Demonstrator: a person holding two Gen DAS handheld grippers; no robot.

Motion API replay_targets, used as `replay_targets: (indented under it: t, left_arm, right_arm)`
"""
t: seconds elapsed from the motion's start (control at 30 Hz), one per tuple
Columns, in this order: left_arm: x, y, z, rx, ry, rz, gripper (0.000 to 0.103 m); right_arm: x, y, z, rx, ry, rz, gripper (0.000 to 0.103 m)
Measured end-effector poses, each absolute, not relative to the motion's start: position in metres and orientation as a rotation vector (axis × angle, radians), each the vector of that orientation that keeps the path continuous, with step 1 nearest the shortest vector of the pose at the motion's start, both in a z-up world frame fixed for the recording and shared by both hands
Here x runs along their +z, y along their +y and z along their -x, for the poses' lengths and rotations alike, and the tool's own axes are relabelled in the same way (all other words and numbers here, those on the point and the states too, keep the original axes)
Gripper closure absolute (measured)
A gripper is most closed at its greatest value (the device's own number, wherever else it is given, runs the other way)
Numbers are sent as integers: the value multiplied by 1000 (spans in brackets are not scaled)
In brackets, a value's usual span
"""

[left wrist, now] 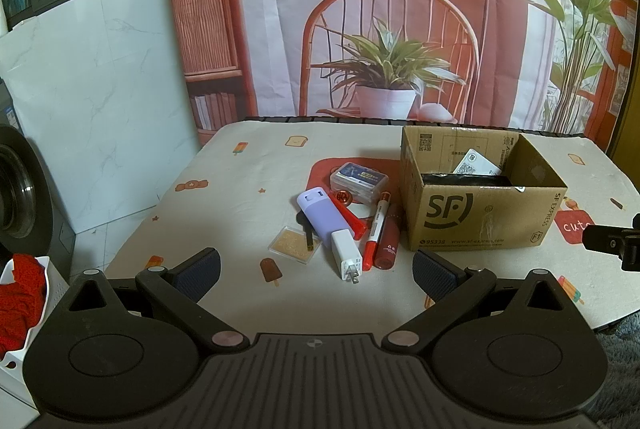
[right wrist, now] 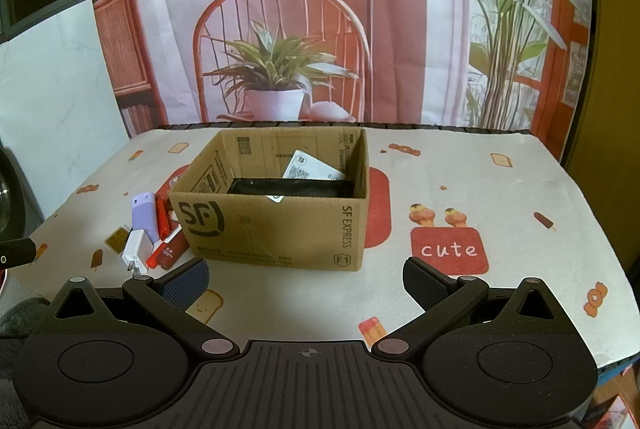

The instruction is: Organize rigid objects

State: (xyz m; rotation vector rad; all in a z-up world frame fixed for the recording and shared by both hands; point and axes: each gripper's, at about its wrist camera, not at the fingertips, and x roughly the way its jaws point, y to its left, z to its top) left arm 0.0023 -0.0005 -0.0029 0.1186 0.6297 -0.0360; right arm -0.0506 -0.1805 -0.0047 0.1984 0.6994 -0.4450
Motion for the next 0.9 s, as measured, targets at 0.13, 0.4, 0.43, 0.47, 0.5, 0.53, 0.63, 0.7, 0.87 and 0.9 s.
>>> replay_targets:
  t: [0.13,0.4,0.43,0.47,0.5,0.53,0.63,0.7,0.87,0.9]
  left_arm:
    - [-3,-1,-2,-36,630,-119,0]
    - [-3,0,-2,-35,630,-115,0]
    - [-2,1,-3,-36,628,-112,0]
    - [-2,2,-3,-36,628,-110,0]
    - [-2,2,-3,-36,628,-109,0]
    - [-2,3,-4,-35,628,-108,0]
    - [-2,3,-5,-35,627,-111,0]
    - [-1,2,-7,-36,625,-119,0]
    - [3,0,-11,-46,607,-140,0]
    - [4,0,-12,-46,607,-137,0]
  right_arm:
    - [-5,-180,51,-445,700,-199,0]
    - [-5,-180,50,-444,701,-201,0]
    - [-7,-180,51,-444,700,-204,0]
    - [-7,-181,50,-445,699,-205,0]
    - [-9,-180,51,-445,698,-209,0]
    - [-12,-177,55,-444,698,-213,0]
    - [-11,-178,56,-444,697,-221,0]
    - [-8,-181,54,-445,695,-228,0]
    - [-4,-185,51,-455,686,-230,0]
    - [-3,-188,50,-457,685,-235,0]
